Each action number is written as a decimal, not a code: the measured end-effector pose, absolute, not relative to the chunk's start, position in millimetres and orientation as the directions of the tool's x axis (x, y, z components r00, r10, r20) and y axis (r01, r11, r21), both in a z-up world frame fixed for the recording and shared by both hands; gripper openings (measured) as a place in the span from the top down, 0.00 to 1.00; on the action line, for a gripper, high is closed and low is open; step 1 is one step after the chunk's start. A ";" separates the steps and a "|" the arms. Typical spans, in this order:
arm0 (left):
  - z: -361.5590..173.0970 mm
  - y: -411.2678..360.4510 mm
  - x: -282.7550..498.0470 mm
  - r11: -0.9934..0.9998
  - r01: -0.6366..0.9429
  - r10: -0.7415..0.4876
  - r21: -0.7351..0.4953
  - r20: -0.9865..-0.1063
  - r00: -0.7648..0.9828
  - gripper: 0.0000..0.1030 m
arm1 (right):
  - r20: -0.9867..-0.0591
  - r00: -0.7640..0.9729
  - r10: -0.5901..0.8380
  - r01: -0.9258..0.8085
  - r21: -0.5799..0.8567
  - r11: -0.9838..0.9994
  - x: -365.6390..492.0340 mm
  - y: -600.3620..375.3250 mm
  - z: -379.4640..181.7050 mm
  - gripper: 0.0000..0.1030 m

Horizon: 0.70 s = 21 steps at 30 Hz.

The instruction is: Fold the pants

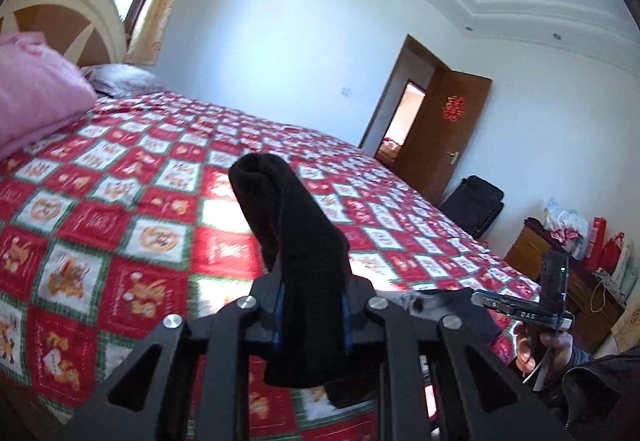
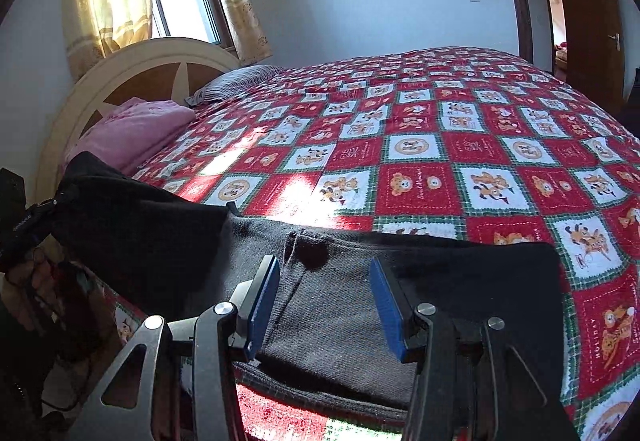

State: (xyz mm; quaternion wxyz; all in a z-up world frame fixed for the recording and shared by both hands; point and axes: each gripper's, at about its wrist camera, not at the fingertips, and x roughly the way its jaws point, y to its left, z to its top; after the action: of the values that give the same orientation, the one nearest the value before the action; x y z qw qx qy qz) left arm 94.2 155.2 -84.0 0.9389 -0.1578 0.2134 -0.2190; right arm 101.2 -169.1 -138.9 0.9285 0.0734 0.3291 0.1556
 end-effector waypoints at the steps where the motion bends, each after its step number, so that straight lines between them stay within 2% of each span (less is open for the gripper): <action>1: -80.1 149.3 93.9 0.851 0.359 -0.488 -0.385 -0.325 0.810 0.79 | -0.588 0.740 0.328 -0.231 0.236 0.944 99.4 -173.9 -137.1 0.52; 12: -60.0 71.8 108.8 0.793 0.499 -0.602 -0.349 -0.322 0.731 0.79 | -0.593 0.767 0.245 -0.131 0.230 0.964 84.3 -229.9 -134.1 0.51; 21: -58.6 -13.1 123.9 0.746 0.590 -0.664 -0.307 -0.406 0.628 0.79 | -0.600 0.779 0.183 -0.015 0.274 0.962 78.1 -280.8 -137.8 0.50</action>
State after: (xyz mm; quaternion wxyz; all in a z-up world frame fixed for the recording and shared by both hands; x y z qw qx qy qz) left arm 123.9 -13.1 -58.6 0.8993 -0.0724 0.2537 -0.3487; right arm 78.1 -280.8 -137.8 0.9344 0.1282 0.3280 0.0528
